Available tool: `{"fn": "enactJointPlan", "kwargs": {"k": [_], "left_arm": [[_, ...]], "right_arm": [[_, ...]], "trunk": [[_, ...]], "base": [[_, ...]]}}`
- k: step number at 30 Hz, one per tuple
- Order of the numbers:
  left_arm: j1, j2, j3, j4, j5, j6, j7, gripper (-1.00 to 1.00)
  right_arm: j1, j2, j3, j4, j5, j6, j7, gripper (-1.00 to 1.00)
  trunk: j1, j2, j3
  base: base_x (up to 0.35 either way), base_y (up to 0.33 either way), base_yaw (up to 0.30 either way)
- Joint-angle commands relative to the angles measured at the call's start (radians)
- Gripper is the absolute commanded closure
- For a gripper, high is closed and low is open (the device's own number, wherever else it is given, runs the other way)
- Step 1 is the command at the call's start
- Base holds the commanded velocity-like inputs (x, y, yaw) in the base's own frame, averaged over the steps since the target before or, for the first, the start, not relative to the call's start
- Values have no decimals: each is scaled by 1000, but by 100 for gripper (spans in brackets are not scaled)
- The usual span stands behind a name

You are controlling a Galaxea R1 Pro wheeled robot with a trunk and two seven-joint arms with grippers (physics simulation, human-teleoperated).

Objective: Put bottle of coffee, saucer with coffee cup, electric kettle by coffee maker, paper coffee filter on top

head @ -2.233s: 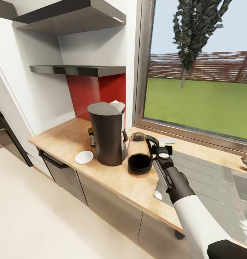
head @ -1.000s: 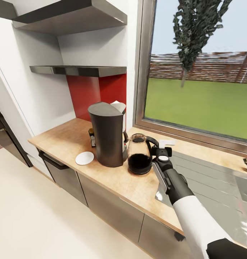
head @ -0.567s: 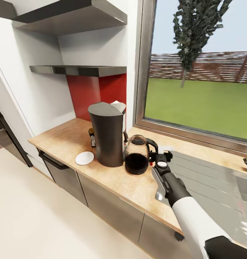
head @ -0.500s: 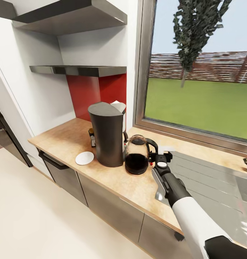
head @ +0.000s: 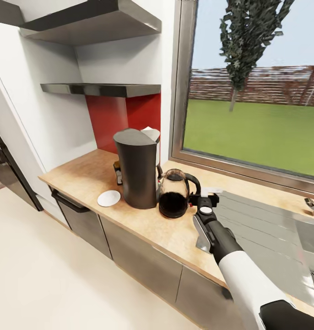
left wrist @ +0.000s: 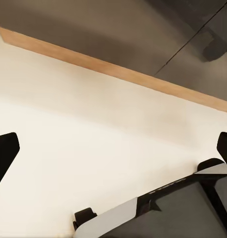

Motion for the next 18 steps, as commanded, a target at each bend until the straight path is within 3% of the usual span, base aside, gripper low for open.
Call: {"fn": "enactJointPlan", "kwargs": {"k": [1,18], "left_arm": [[-1,-1,8,0,-11,-5,-5,-100],[-1,-2,8,0,-11,-5,-5,-100]], "right_arm": [[-1,-1,4,-1,-4,6,-7,-100],[-1,-1,4,0,-4,6,-7,-100]], "trunk": [[0,-2,-2],[0,-2,-2]], "base": [[-134,0,0],[-17,0,0]]}}
